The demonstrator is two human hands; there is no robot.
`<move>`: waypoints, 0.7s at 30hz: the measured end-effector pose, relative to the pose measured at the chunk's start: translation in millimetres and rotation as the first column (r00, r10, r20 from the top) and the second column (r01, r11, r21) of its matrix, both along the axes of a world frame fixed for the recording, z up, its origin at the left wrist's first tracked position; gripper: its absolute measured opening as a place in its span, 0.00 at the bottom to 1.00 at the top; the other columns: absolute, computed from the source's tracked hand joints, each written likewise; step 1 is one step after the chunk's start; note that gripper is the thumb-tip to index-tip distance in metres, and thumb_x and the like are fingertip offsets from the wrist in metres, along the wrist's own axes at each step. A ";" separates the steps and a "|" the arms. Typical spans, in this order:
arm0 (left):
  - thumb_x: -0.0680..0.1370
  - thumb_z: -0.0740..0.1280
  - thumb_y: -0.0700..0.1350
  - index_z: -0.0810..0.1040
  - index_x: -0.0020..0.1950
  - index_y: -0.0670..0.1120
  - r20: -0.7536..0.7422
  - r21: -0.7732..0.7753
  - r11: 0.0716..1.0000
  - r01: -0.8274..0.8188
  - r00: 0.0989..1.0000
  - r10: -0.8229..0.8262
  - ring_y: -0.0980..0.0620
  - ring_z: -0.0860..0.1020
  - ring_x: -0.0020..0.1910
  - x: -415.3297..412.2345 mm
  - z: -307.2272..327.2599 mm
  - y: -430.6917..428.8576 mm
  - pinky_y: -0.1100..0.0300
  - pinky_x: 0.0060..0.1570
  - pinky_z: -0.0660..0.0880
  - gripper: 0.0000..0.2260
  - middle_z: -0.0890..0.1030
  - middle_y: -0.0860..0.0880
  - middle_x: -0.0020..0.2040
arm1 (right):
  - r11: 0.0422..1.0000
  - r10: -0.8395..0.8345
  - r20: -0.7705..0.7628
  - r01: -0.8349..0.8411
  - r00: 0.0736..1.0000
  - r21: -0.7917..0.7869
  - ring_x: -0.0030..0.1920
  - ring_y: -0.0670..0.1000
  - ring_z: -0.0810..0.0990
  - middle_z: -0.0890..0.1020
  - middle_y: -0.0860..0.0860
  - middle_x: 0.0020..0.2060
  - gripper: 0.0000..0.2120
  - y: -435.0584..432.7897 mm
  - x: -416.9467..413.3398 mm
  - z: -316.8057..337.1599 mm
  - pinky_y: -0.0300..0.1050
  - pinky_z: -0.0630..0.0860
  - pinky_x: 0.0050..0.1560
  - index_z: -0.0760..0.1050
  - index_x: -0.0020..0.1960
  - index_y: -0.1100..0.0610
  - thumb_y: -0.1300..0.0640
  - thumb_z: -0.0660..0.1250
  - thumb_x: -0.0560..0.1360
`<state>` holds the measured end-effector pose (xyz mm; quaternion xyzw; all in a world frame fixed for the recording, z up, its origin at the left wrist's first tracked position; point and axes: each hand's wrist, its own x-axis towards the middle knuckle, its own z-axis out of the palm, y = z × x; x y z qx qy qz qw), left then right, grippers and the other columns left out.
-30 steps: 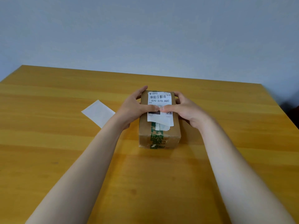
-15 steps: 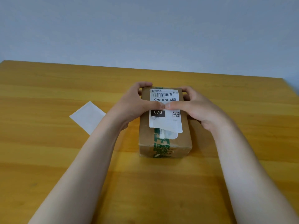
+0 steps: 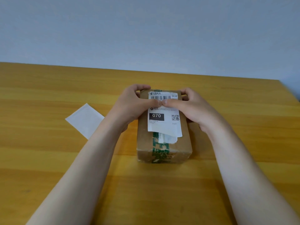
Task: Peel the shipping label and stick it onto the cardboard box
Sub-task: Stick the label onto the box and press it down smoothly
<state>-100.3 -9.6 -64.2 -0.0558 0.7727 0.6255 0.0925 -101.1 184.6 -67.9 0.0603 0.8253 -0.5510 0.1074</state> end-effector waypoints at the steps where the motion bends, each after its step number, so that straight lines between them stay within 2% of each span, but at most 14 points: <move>1: 0.71 0.81 0.45 0.78 0.66 0.53 -0.001 -0.001 1.000 -0.009 1.000 0.009 0.53 0.86 0.41 0.0 -0.1 0.4 0.57 0.39 0.84 0.25 0.82 0.49 0.54 | 1.000 -0.004 -0.001 0.004 1.000 0.009 0.48 0.46 0.87 0.85 0.47 0.53 0.23 -0.7 0.3 0.0 0.43 0.78 0.43 0.75 0.61 0.48 0.43 0.80 0.71; 3: 0.71 0.81 0.46 0.79 0.64 0.53 -0.002 -0.002 1.000 -0.029 1.000 0.029 0.52 0.86 0.41 -0.5 -0.5 0.9 0.54 0.43 0.84 0.23 0.83 0.48 0.53 | 0.999 -0.015 -0.004 0.015 1.000 0.031 0.49 0.46 0.86 0.84 0.47 0.53 0.22 -1.9 0.4 -0.1 0.44 0.76 0.43 0.75 0.60 0.47 0.42 0.78 0.72; 8: 0.72 0.80 0.47 0.80 0.61 0.52 -0.013 0.007 0.998 -0.058 0.998 0.058 0.52 0.87 0.43 -1.1 -2.5 3.2 0.55 0.44 0.84 0.19 0.84 0.50 0.53 | 0.996 -0.025 -0.008 0.025 1.000 0.083 0.50 0.46 0.84 0.84 0.46 0.52 0.21 -3.3 0.3 -0.4 0.46 0.75 0.43 0.75 0.59 0.48 0.39 0.77 0.73; 13: 0.72 0.79 0.47 0.80 0.61 0.50 -0.032 -0.002 0.997 -0.076 0.997 0.076 0.53 0.86 0.43 -1.2 -4.6 4.8 0.60 0.40 0.81 0.18 0.84 0.49 0.53 | 0.996 -0.035 -0.006 0.036 0.999 0.081 0.49 0.47 0.85 0.84 0.47 0.51 0.21 -5.5 2.0 2.1 0.48 0.78 0.46 0.76 0.58 0.49 0.40 0.77 0.72; 15: 0.72 0.79 0.48 0.81 0.60 0.50 -0.035 -0.007 0.997 -0.082 0.996 0.082 0.51 0.86 0.45 -1.1 -5.1 5.4 0.59 0.40 0.80 0.18 0.84 0.47 0.54 | 0.996 -0.035 -0.002 0.035 0.999 0.085 0.49 0.48 0.85 0.85 0.47 0.50 0.21 -5.7 2.7 2.2 0.49 0.78 0.47 0.75 0.58 0.49 0.40 0.77 0.73; 19: 0.72 0.80 0.48 0.81 0.58 0.48 -0.036 -0.020 0.995 -0.097 0.995 0.096 0.52 0.86 0.44 -1.0 -4.7 5.9 0.60 0.40 0.79 0.17 0.85 0.48 0.51 | 0.996 -0.036 -0.017 0.038 0.999 0.085 0.48 0.48 0.85 0.86 0.47 0.47 0.21 -8.4 4.5 3.7 0.47 0.76 0.43 0.76 0.56 0.51 0.38 0.75 0.74; 21: 0.71 0.80 0.49 0.82 0.57 0.48 -0.027 -0.026 0.994 -0.106 0.994 0.105 0.51 0.85 0.45 -1.1 -4.3 6.5 0.57 0.43 0.81 0.17 0.85 0.48 0.51 | 0.996 -0.033 -0.022 0.035 0.999 0.080 0.43 0.44 0.84 0.87 0.45 0.41 0.16 -8.7 4.9 4.9 0.46 0.74 0.42 0.78 0.51 0.50 0.39 0.74 0.75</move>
